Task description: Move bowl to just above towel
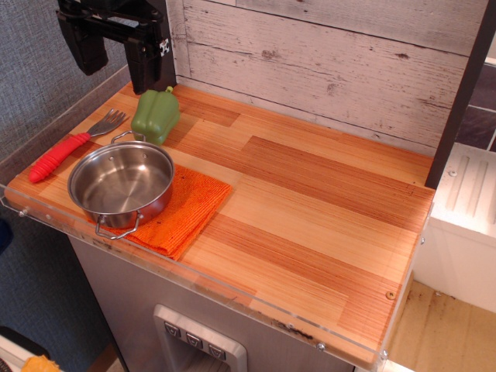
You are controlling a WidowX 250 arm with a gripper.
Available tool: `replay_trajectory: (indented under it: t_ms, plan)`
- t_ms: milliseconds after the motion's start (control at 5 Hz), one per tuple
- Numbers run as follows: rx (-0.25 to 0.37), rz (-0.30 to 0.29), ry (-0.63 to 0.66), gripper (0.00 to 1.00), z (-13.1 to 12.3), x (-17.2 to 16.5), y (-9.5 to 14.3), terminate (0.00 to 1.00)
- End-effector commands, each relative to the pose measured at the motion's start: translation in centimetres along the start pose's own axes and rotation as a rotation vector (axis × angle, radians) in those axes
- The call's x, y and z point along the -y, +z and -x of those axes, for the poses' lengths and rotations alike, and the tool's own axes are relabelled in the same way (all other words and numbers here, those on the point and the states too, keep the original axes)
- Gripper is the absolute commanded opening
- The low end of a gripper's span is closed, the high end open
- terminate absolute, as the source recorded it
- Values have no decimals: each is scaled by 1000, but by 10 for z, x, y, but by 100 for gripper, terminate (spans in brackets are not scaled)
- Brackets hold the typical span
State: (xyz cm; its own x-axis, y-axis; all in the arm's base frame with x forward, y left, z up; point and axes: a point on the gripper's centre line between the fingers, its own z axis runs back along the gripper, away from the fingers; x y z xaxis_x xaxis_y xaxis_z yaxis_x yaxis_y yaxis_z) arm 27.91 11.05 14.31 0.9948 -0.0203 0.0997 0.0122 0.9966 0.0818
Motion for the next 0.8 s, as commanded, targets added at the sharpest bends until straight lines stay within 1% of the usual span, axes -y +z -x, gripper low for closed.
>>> replay_trajectory:
  t_ms: [0, 200, 400, 600]
  plan:
    - [0, 0, 0, 100, 0, 0, 0, 0]
    - [-9, 36, -51, 100, 13, 16, -21, 0]
    - [-42, 61, -71, 100, 29, 31, -40, 0]
    - [-54, 79, -85, 100, 35, 40, -56, 0]
